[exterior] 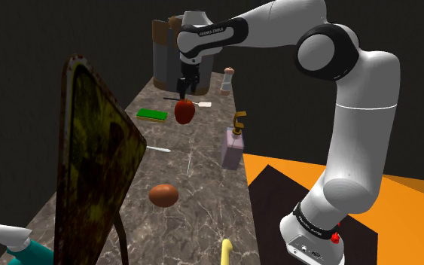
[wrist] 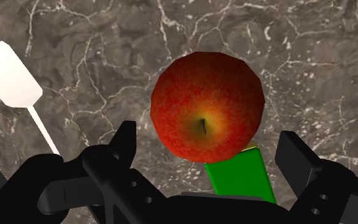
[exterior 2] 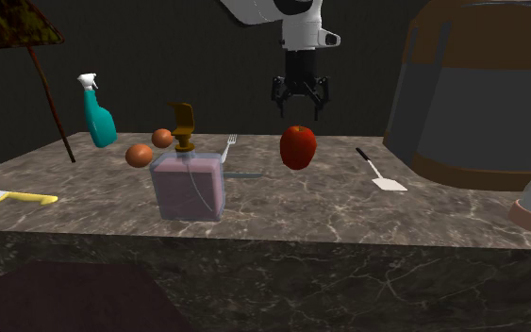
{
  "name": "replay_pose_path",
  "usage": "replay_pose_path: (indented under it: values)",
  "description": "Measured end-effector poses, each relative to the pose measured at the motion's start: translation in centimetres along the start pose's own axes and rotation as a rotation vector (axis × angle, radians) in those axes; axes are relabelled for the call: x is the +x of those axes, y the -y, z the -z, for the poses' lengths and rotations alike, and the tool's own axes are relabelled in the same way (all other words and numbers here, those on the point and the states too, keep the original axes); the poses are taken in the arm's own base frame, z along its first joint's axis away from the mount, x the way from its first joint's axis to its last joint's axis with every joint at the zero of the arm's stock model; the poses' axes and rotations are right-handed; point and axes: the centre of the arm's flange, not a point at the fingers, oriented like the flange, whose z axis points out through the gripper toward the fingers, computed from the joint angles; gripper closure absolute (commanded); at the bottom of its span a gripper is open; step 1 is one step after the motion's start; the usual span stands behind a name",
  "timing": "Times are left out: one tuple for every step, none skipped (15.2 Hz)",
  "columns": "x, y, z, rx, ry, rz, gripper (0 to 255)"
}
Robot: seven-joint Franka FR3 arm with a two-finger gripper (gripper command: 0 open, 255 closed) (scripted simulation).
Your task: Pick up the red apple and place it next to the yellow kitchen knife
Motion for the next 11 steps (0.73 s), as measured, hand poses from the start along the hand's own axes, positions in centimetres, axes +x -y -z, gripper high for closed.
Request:
replay_pose_path:
  values:
    - [-0.04, 0.05, -0.42, 0.000, 0.000, 0.000, 0]
    - [-0.04, 0.06, -0.65, 0.000, 0.000, 0.000, 0]
    - [-0.05, 0.03, -0.79, 0.000, 0.000, 0.000, 0]
    - [-0.05, 0.04, -0.84, 0.000, 0.000, 0.000, 0]
    - [-0.05, 0.03, -0.86, 0.000, 0.000, 0.000, 0]
    - [-0.05, 0.03, -0.87, 0.000, 0.000, 0.000, 0]
    - [-0.05, 0.03, -0.88, 0.000, 0.000, 0.000, 0]
    - [-0.05, 0.03, -0.88, 0.000, 0.000, 0.000, 255]
    - [-0.05, 0.03, -0.87, 0.000, 0.000, 0.000, 255]
    - [-0.05, 0.03, -0.88, 0.000, 0.000, 0.000, 255]
    - [-0.05, 0.03, -0.88, 0.000, 0.000, 0.000, 255]
